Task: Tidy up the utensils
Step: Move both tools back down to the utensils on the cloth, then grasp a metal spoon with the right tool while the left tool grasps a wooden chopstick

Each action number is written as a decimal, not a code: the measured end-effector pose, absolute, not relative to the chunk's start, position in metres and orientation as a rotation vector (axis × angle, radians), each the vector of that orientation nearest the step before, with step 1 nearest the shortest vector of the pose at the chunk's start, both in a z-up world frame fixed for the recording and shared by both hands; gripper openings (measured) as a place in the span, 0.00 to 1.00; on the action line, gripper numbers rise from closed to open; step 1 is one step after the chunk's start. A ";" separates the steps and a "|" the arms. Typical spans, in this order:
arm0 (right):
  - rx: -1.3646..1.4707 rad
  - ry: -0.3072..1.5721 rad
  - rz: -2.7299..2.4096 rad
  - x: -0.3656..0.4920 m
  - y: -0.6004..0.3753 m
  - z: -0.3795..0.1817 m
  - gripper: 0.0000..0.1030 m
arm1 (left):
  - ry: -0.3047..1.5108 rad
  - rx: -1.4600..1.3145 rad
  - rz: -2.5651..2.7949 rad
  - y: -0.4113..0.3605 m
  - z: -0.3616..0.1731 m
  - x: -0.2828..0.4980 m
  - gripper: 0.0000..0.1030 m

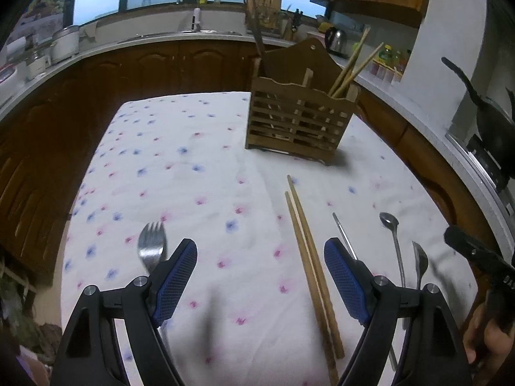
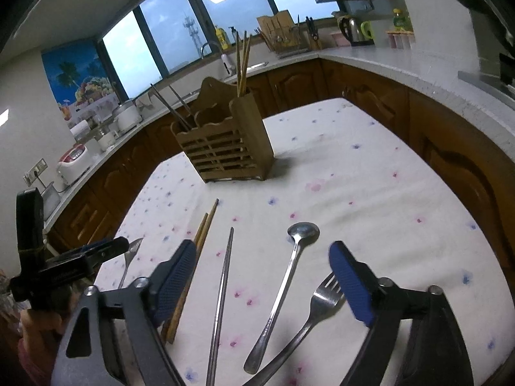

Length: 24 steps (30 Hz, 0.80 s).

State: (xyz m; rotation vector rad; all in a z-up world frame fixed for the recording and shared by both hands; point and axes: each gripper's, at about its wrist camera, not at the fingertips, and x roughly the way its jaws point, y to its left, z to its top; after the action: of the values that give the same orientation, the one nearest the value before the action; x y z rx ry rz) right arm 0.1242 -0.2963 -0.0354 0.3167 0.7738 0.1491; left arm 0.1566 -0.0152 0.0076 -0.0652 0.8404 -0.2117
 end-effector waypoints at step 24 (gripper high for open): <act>0.251 1.010 0.112 0.179 -0.294 -0.098 0.43 | 1.057 0.132 -0.315 -0.100 -0.065 0.317 0.27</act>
State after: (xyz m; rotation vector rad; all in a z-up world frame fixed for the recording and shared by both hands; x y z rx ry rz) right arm 0.1788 -0.2937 -0.0976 0.2514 1.0101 0.1121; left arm 0.3167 -0.0998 -0.0651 0.1318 1.0571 -0.3147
